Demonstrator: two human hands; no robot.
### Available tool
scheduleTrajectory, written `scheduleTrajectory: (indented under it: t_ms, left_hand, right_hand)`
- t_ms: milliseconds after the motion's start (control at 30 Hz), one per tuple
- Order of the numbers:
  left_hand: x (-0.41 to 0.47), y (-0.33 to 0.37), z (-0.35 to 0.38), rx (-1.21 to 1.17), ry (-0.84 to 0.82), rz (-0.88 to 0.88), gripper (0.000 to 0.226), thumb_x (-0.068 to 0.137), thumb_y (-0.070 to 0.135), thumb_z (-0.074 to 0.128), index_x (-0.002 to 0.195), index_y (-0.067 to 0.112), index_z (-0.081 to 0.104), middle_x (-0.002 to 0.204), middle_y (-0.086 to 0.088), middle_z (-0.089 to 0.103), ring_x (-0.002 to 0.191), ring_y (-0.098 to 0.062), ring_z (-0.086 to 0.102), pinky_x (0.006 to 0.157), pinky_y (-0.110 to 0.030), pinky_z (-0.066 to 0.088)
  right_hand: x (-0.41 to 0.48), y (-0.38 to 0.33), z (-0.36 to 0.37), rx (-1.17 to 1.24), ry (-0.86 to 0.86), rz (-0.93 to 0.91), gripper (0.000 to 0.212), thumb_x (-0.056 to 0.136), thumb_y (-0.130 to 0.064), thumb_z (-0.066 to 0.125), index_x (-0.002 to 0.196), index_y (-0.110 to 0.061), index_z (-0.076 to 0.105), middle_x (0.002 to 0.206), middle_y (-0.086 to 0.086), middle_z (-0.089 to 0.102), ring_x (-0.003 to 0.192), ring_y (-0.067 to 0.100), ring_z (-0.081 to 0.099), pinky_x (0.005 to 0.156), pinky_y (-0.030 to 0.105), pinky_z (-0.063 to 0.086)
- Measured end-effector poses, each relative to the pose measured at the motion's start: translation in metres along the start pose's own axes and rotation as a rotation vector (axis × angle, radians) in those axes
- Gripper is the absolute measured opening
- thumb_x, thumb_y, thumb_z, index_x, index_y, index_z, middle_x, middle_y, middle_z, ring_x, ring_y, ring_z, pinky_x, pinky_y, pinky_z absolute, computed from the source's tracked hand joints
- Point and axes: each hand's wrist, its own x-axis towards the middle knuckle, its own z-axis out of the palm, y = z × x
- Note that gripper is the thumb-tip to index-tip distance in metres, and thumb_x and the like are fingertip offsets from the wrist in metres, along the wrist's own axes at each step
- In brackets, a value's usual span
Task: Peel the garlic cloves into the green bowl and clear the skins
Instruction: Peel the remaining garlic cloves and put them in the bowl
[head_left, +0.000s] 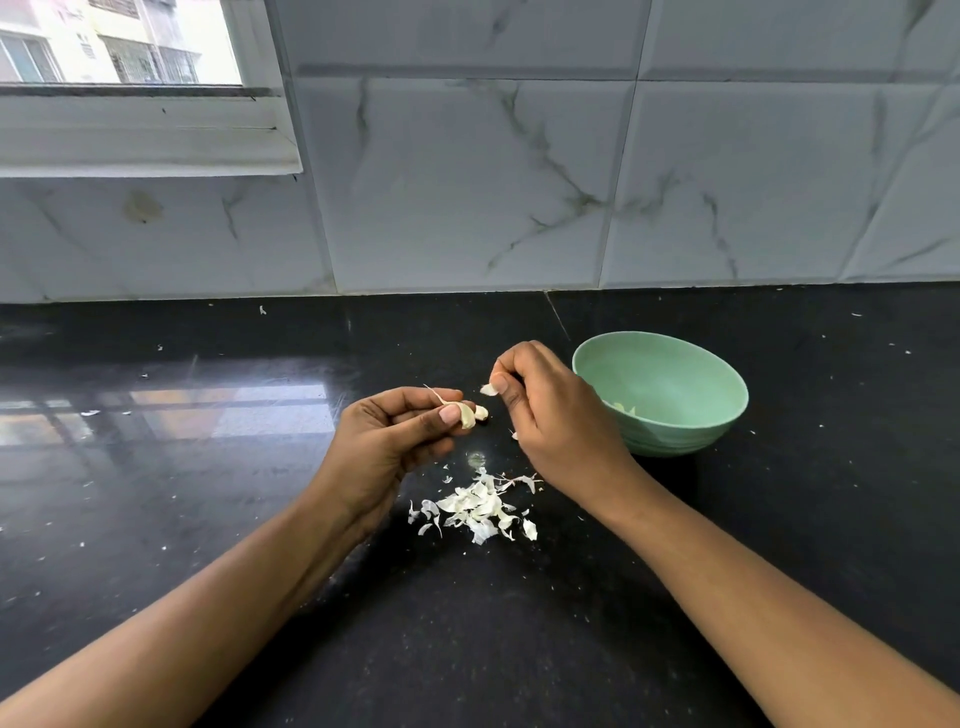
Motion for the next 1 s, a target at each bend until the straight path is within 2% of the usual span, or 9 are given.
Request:
scheduleTrajectory:
  t_ms: [67,133,300,367,467,600,700,867,1000]
  left_hand:
    - [0.0,0.0,0.0,-0.004,-0.002,-0.011,0.019,0.063,0.009,0.068,0.082,0.008,0.069,0.08,-0.005,0.075,0.067,-0.009,0.07,0.058,-0.015,0.055]
    - [0.0,0.0,-0.001,-0.011,-0.001,-0.023,0.021,0.065,0.01,0.067,0.086,0.008,0.068,0.08,-0.004,0.075,0.068,-0.007,0.07,0.059,-0.015,0.055]
    - [0.004,-0.001,-0.005,-0.035,0.019,-0.062,0.023,0.067,0.01,0.066,0.09,0.009,0.066,0.082,-0.003,0.076,0.071,-0.007,0.071,0.058,-0.014,0.055]
    - [0.004,-0.002,-0.005,-0.026,0.011,-0.078,0.024,0.068,0.01,0.066,0.091,0.01,0.066,0.082,-0.003,0.075,0.072,-0.008,0.071,0.058,-0.015,0.055]
    - [0.004,-0.003,-0.006,-0.005,-0.008,-0.084,0.023,0.069,0.011,0.066,0.092,0.011,0.067,0.078,-0.002,0.075,0.072,-0.009,0.071,0.058,-0.015,0.055]
    - [0.004,-0.003,-0.006,0.017,-0.012,-0.089,0.021,0.069,0.013,0.067,0.09,0.01,0.067,0.074,-0.002,0.074,0.069,-0.008,0.071,0.056,-0.015,0.054]
    - [0.004,-0.004,-0.006,0.045,-0.011,-0.078,0.02,0.068,0.015,0.068,0.087,0.009,0.066,0.073,-0.003,0.073,0.066,-0.009,0.07,0.056,-0.016,0.054]
    - [0.005,-0.005,-0.008,0.095,0.001,-0.058,0.017,0.068,0.019,0.07,0.081,0.01,0.066,0.074,-0.004,0.073,0.065,-0.01,0.069,0.056,-0.016,0.053]
    - [0.005,-0.006,-0.008,0.131,0.019,-0.053,0.019,0.066,0.02,0.072,0.08,0.008,0.066,0.072,-0.005,0.073,0.063,-0.01,0.069,0.055,-0.017,0.053]
  right_hand:
    - [0.002,0.002,-0.004,0.002,0.011,0.014,0.01,0.097,-0.021,0.05,0.092,-0.014,0.055,0.086,-0.012,0.047,0.067,0.004,0.041,0.057,0.019,0.03]
    - [0.004,0.002,-0.008,0.01,-0.012,0.021,0.008,0.094,-0.02,0.055,0.089,-0.016,0.058,0.083,-0.012,0.05,0.068,0.004,0.044,0.059,0.022,0.037]
    - [0.006,0.004,-0.014,-0.013,-0.29,0.157,0.004,0.084,-0.023,0.069,0.083,-0.02,0.07,0.063,-0.013,0.058,0.056,0.003,0.055,0.065,0.031,0.052]
    - [0.004,0.003,-0.013,0.056,-0.337,0.206,0.001,0.082,-0.021,0.072,0.081,-0.021,0.072,0.061,-0.008,0.065,0.058,0.009,0.064,0.065,0.035,0.057]
    - [0.004,0.003,-0.014,0.106,-0.413,0.262,0.007,0.079,-0.012,0.074,0.079,-0.019,0.072,0.065,-0.004,0.07,0.06,0.012,0.069,0.063,0.034,0.059]
    - [0.004,0.002,-0.017,0.042,-0.491,0.241,0.011,0.077,-0.012,0.073,0.078,-0.023,0.072,0.057,-0.013,0.065,0.054,-0.003,0.062,0.065,0.025,0.057]
    - [0.004,0.0,-0.018,0.008,-0.47,0.228,0.008,0.074,-0.022,0.078,0.074,-0.026,0.071,0.053,-0.015,0.061,0.053,-0.007,0.057,0.058,0.018,0.049]
    - [0.005,0.002,-0.018,0.051,-0.418,0.232,0.018,0.069,-0.024,0.083,0.068,-0.023,0.065,0.053,-0.014,0.059,0.052,-0.003,0.055,0.054,0.018,0.047]
    - [0.005,0.001,-0.016,0.205,-0.316,0.232,0.014,0.073,-0.02,0.08,0.081,-0.021,0.069,0.06,-0.014,0.062,0.056,0.002,0.06,0.06,0.03,0.056]
